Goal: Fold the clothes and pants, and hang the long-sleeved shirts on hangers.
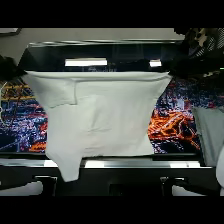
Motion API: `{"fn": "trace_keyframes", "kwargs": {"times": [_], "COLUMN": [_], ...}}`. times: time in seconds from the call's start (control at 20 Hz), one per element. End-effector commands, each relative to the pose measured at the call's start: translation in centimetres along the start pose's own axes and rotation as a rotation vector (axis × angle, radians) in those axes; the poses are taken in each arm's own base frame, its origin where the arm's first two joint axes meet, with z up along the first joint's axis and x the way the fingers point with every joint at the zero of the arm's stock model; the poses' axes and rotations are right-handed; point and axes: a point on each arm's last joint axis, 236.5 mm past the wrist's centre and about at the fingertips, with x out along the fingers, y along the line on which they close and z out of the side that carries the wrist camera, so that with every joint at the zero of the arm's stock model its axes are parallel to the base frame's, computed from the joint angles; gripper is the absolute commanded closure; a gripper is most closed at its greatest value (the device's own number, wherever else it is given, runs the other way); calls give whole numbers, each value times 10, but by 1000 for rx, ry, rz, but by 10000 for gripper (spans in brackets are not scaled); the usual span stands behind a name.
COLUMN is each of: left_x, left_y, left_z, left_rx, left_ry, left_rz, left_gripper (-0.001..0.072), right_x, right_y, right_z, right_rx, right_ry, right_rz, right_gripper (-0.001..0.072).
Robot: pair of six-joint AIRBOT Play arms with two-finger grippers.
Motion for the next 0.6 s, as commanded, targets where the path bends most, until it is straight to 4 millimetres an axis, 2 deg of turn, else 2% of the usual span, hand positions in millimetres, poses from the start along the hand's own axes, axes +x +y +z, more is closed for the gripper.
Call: {"fn": "trace_keyframes", "kwargs": {"times": [0.0, 0.05, 0.15, 0.25, 0.4, 0.55], "left_x": [144, 168, 203, 218, 218, 211], "left_y": [22, 27, 35, 39, 47, 51], "left_z": [-12, -11, -6, -5, -17, -47], "left_rx": [0, -1, -3, 20, 44, 54], "left_ry": [112, 112, 98, 97, 150, 280], "left_rz": [-28, -25, -20, -20, 9, 22], "left_gripper": [693, 693, 693, 693, 693, 693], "right_x": [108, 129, 160, 175, 179, 176], "right_y": [-42, -50, -62, -69, -71, -77], "right_z": [10, 15, 21, 21, 8, -20], "right_rx": [32, 35, 45, 40, 42, 28], "right_ry": [41, 25, -4, -8, 47, 167], "right_rz": [-29, -33, -38, -41, -44, -72], "right_gripper": [674, 674, 674, 674, 674, 674]}}
